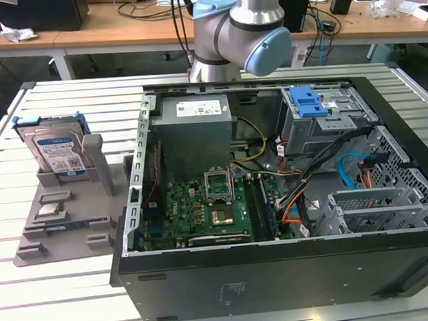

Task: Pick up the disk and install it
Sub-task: 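Pick up the disk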

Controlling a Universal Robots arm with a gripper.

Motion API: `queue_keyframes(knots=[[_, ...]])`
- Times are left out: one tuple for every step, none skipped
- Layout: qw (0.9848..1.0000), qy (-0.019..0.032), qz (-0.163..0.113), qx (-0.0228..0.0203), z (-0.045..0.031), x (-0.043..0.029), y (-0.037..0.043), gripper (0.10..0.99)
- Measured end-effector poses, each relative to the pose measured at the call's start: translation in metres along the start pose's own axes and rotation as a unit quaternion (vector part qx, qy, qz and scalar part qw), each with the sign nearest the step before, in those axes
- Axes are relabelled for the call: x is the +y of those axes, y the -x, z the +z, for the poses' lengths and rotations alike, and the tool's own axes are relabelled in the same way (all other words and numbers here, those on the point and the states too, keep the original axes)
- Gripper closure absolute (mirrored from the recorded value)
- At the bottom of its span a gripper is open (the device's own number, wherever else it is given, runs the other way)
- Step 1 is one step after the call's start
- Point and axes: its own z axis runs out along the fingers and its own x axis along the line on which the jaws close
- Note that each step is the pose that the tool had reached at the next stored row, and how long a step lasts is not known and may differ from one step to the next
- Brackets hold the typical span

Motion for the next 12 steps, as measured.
queue_keyframes(knots=[[1.0000, -0.0001, 0.004, -0.0002, 0.0000, 0.0000, 0.0001, 0.980], [1.0000, -0.0002, 0.009, -0.0004, 0.0000, 0.0000, 0.0001, 0.980], [0.9998, -0.0004, 0.018, -0.0007, 0.0000, -0.0001, 0.0001, 0.980], [0.9997, -0.0005, 0.025, -0.0009, 0.0000, -0.0001, 0.0001, 0.980], [0.9994, -0.0006, 0.034, -0.0013, 0.0000, 0.0000, 0.0000, 0.980], [0.9991, -0.0008, 0.041, -0.0015, 0.0000, 0.0000, 0.0000, 0.980], [0.9989, -0.0009, 0.047, -0.0018, 0.0000, 0.0000, 0.0000, 0.980], [0.9984, -0.0011, 0.056, -0.0021, 0.0000, 0.0000, 0.0001, 0.980], [0.9975, -0.0014, 0.071, -0.0027, 0.0000, 0.0000, 0.0000, 0.980], [0.9970, -0.0015, 0.077, -0.0030, 0.0001, 0.0000, 0.0000, 0.980], [0.9964, -0.0017, 0.085, -0.0033, 0.0001, 0.0000, 0.0000, 0.980], [0.9958, -0.0018, 0.092, -0.0036, 0.0001, 0.0000, 0.0000, 0.980]])
